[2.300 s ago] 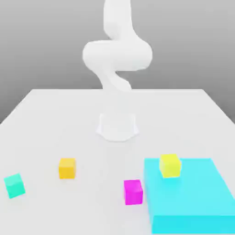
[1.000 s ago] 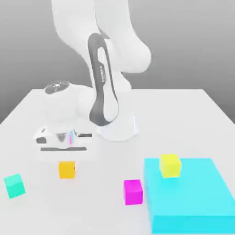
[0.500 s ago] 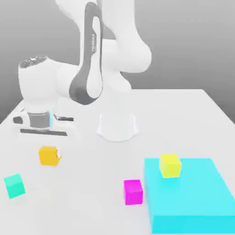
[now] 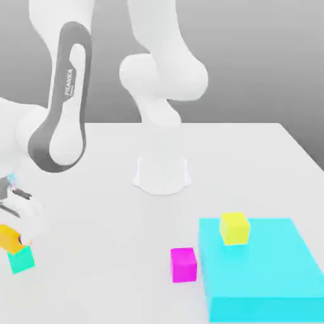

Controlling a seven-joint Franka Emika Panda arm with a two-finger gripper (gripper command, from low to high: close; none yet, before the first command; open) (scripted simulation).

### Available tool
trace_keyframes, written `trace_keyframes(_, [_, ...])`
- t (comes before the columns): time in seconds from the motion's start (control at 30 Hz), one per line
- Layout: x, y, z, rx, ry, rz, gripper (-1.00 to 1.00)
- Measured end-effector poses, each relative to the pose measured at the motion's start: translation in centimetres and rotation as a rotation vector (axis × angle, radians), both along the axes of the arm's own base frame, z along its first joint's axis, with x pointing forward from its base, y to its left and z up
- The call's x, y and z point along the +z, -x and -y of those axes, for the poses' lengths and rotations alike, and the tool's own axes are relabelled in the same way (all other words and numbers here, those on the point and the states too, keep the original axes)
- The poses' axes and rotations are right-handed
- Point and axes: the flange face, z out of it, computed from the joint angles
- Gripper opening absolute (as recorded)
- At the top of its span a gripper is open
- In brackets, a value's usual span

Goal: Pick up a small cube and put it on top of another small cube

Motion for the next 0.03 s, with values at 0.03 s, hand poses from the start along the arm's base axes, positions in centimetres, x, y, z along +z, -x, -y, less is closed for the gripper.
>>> trace_keyframes(0.03, [0.00, 0.00, 0.00, 0.000, 0.000, 0.000, 1.00])
